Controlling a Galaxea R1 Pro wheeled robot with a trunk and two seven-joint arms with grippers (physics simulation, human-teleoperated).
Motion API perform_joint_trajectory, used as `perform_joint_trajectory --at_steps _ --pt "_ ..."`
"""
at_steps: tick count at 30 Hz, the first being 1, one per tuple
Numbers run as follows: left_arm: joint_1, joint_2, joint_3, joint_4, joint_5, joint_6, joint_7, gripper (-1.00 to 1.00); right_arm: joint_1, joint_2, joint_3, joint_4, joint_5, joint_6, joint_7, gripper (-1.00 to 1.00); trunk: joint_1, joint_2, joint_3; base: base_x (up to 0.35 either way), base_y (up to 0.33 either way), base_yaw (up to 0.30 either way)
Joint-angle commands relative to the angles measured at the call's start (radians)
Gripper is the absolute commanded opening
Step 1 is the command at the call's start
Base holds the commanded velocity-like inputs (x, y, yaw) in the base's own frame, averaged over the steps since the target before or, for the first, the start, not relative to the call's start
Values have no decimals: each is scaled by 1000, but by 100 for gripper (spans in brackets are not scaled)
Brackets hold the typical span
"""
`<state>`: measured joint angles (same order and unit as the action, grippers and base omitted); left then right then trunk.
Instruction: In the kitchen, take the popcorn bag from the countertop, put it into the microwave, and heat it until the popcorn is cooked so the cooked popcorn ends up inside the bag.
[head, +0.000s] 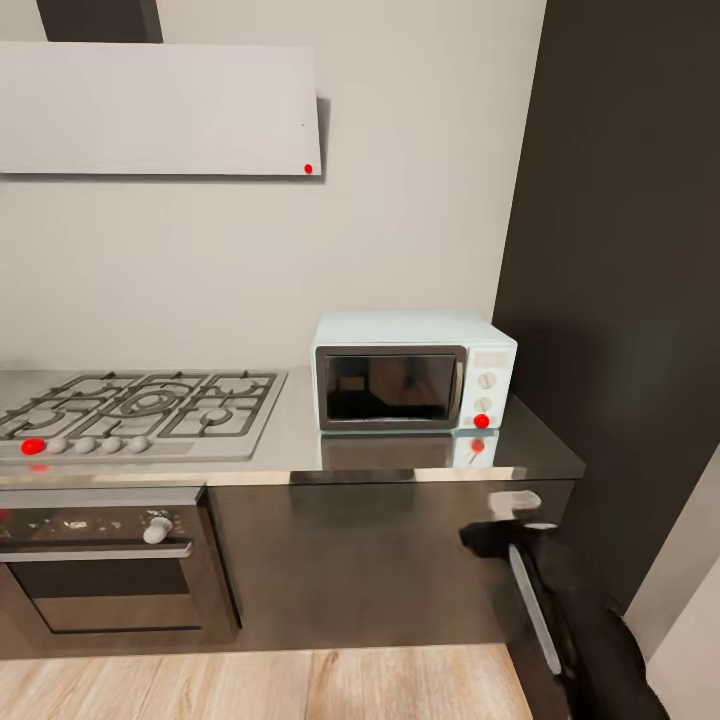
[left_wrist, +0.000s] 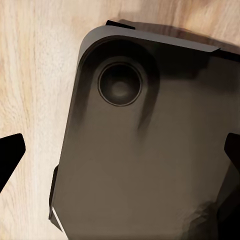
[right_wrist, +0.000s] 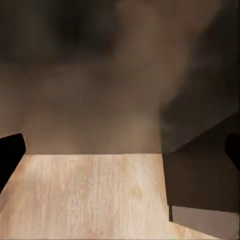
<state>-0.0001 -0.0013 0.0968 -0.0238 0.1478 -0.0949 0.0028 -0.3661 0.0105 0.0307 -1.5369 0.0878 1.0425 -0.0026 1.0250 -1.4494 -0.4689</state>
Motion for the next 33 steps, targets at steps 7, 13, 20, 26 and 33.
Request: perform_joint_trajectory --at_steps 7,13,20,26,33 --pt "0 0 8 -1 1 -2 -1 100 -352 17 -1 0 0 5 -1 100 0 -1 -1 0 0 0" --pt "0 1 8 -1 1 -2 -1 100 -438 105 -1 2 3 5 -69 100 0 -1 -1 0 0 0" --pt "0 1 6 -1 0 0 -2 100 -439 108 -2 76 -6 -12 -72 100 0 -1 -1 0 0 0" --pt "0 4 4 -1 5 5 -1 100 -439 99 -6 111 -4 -45 -67 100 0 -1 -1 226 0 0" --pt "0 4 6 -1 3 1 -1 100 -439 95 -6 112 1 -45 -57 100 0 -1 -1 104 0 0"
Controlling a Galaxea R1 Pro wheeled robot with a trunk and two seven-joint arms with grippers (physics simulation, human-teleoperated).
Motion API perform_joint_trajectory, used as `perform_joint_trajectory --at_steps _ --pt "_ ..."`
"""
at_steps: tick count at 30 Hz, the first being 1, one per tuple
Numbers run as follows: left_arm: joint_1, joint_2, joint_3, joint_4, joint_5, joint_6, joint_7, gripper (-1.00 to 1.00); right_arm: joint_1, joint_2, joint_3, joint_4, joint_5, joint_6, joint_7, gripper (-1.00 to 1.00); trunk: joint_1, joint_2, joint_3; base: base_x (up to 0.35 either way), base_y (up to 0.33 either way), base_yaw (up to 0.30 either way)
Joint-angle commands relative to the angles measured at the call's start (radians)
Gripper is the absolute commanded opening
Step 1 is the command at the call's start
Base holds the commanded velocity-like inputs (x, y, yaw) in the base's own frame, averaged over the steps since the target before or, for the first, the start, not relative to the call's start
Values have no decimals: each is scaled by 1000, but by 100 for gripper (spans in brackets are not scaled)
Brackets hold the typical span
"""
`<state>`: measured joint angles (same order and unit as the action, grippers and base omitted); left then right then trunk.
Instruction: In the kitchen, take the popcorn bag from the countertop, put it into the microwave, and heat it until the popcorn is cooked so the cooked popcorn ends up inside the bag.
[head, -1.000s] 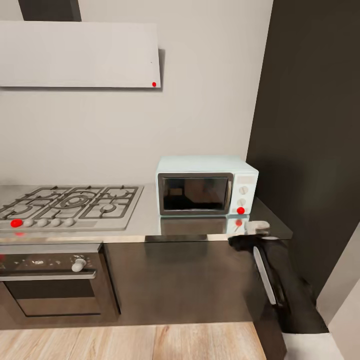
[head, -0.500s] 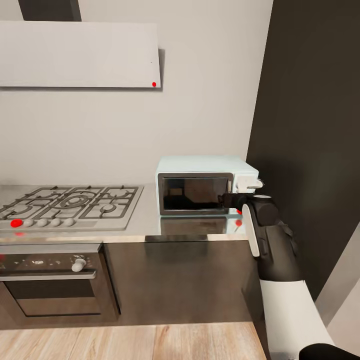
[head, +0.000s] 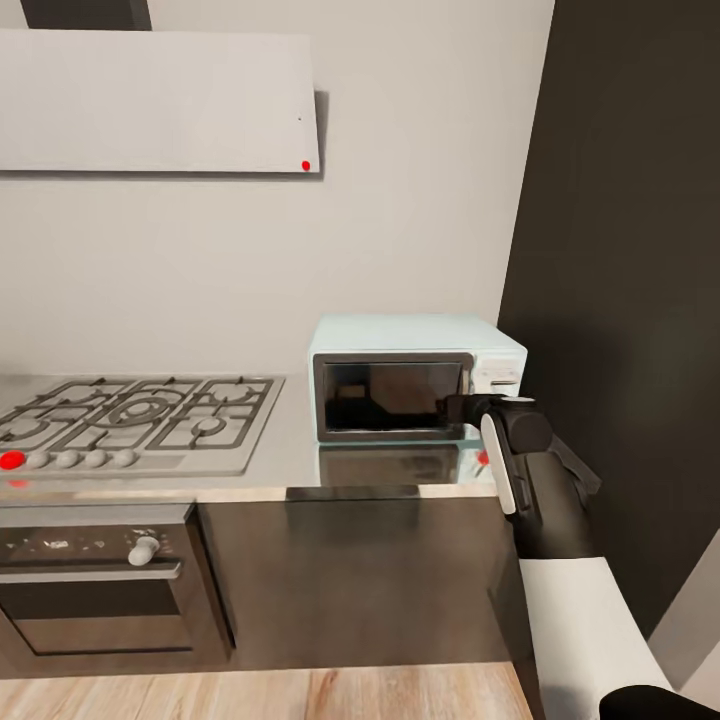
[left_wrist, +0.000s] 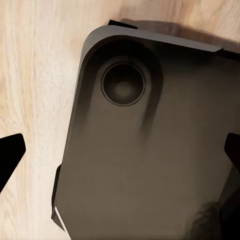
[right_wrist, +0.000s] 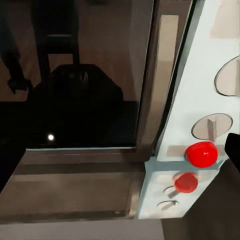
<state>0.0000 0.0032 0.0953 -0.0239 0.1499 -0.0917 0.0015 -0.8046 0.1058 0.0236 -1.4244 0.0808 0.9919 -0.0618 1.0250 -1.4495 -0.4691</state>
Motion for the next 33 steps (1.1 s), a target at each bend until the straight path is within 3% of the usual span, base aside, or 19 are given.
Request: perform_joint_trajectory --at_steps 1,20,21,23,25,26,28,30,33 --pt "0 0 7 -1 1 -2 0 100 -1 0 1 -1 8 5 2 100 0 -1 -1 10 0 0" --pt "0 1 7 -1 2 -2 0 100 -1 -2 -1 -1 12 7 1 100 0 -1 -1 197 0 0" --pt "3 1 9 -4 7 -2 0 100 -1 -8 -6 -6 7 26 -8 100 0 0 -1 0 0 0" --pt "3 0 10 -4 6 -2 0 100 -1 -19 -10 -3 -53 29 -17 100 0 0 -1 0 0 0" --pt "3 0 10 -4 5 -2 0 100 -1 -28 -11 -2 -85 32 -16 100 0 0 -1 0 0 0" --pt "3 0 10 -4 5 -2 0 100 -1 -22 -10 1 -96 34 -20 100 0 0 -1 0 0 0" --pt "3 1 10 -4 5 -3 0 100 -1 -25 -8 2 -85 34 -25 100 0 0 -1 0 0 0" --pt "3 1 9 -4 5 -3 0 100 -1 -35 -7 4 -115 35 -25 100 0 0 -1 -20 0 0" --pt "3 1 9 -4 5 -3 0 100 -1 -36 -8 4 -97 36 -24 100 0 0 -1 -185 0 0"
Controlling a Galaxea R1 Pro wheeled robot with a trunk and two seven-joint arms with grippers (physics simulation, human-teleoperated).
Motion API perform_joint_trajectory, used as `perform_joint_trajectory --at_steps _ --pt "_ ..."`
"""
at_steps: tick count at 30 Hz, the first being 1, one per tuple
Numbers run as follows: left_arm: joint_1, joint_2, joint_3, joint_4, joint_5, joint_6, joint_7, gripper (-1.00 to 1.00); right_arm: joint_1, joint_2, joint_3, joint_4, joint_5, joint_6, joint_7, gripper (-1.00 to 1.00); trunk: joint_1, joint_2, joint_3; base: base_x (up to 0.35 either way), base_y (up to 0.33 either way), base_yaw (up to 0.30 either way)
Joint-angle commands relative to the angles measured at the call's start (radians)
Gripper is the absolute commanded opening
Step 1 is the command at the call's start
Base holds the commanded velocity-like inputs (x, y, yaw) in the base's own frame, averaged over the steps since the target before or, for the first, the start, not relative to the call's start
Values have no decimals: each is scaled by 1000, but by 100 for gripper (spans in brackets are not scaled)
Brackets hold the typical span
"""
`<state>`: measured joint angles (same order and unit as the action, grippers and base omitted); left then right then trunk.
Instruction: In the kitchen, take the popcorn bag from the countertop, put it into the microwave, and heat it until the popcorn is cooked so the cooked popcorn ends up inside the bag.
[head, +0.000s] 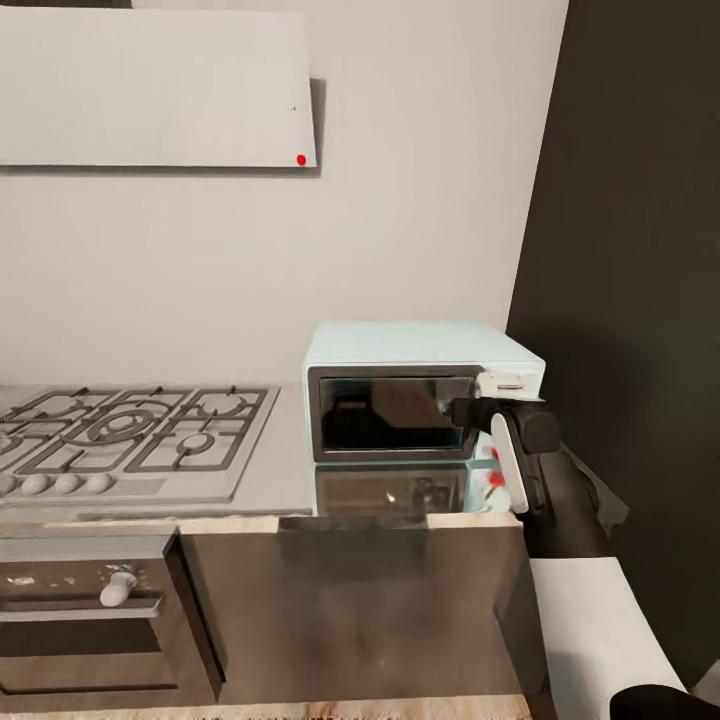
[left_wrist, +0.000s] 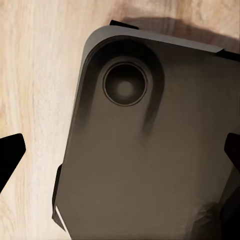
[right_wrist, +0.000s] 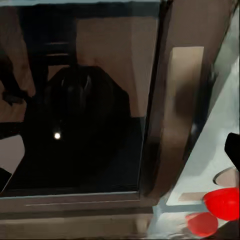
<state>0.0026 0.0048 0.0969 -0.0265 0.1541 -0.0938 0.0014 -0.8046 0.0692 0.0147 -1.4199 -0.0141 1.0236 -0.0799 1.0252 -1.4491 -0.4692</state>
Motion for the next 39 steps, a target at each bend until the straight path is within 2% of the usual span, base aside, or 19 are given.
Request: perform_joint_trajectory --at_steps 1,10,11,17,39 --pt "0 0 7 -1 1 -1 0 100 -1 0 1 -1 4 4 -7 100 0 -1 -1 -172 0 0" --pt "0 0 7 -1 1 -1 0 100 -1 -2 -1 -1 56 3 -10 100 0 -1 -1 -25 0 0" --pt "0 0 7 -1 1 -1 0 100 -1 -2 -1 -1 154 2 -12 100 0 -1 -1 0 0 0" --pt "0 0 7 -1 1 -1 0 100 -1 -8 0 4 148 -32 -14 100 0 -1 -1 0 0 0" --pt "0 0 7 -2 1 -1 0 100 -1 -5 4 6 143 -34 -14 100 0 -1 -1 31 13 0"
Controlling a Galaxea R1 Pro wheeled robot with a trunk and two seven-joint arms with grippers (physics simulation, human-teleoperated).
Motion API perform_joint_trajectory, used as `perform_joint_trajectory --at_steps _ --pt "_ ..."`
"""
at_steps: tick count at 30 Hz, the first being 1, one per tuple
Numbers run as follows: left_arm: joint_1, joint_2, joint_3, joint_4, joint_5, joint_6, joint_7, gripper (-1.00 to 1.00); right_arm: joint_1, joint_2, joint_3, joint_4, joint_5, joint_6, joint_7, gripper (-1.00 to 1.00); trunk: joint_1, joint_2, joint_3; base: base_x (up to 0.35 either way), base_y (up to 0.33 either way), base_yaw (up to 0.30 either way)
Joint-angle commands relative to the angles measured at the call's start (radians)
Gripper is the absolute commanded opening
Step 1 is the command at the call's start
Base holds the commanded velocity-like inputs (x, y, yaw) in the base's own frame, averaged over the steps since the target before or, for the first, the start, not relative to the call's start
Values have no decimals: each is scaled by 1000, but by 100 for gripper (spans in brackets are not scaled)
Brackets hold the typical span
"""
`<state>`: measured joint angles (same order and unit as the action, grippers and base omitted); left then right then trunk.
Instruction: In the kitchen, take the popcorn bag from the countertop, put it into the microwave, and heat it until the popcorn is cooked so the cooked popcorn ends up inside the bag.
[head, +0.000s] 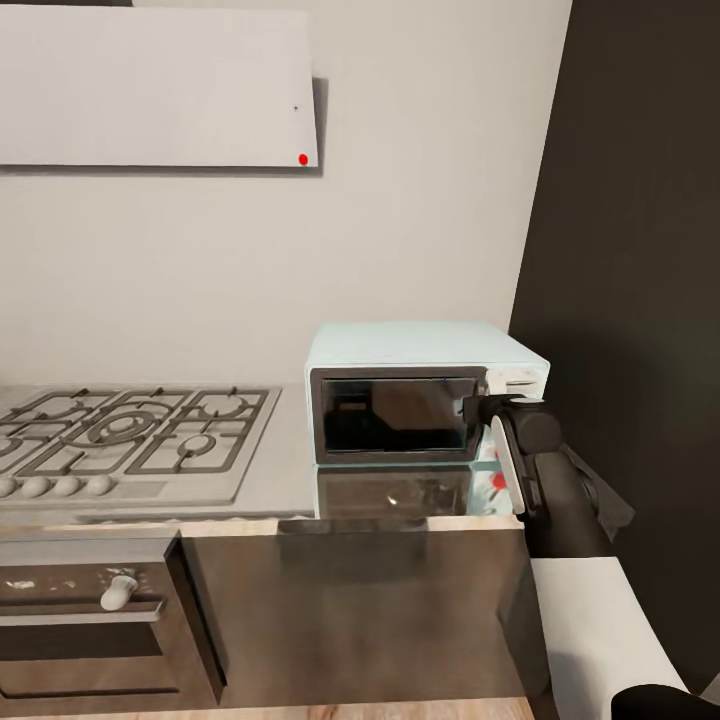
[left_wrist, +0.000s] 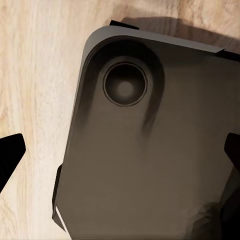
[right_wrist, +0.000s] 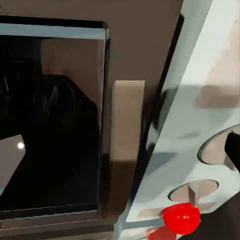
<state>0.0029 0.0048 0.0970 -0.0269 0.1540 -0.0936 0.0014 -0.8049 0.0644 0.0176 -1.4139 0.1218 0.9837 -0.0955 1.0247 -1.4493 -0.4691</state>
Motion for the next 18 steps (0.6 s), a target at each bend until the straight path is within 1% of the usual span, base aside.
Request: perform_joint_trajectory --at_steps 1,3,4,10,18 --pt "0 0 7 -1 1 -1 0 100 0 0 1 0 7 6 2 100 0 0 -1 0 0 0" --pt "0 0 7 -1 1 -1 0 100 0 0 1 0 7 6 2 100 0 0 -1 0 0 0" --pt "0 0 7 -1 1 -1 0 100 0 1 1 0 7 5 2 -100 0 0 -1 0 0 0" --pt "0 0 7 -1 1 -1 0 100 0 0 0 32 7 4 2 -100 0 0 -1 0 0 0" --pt "0 0 7 -1 1 0 0 100 0 -1 -1 36 10 4 2 -100 0 0 -1 -18 0 0"
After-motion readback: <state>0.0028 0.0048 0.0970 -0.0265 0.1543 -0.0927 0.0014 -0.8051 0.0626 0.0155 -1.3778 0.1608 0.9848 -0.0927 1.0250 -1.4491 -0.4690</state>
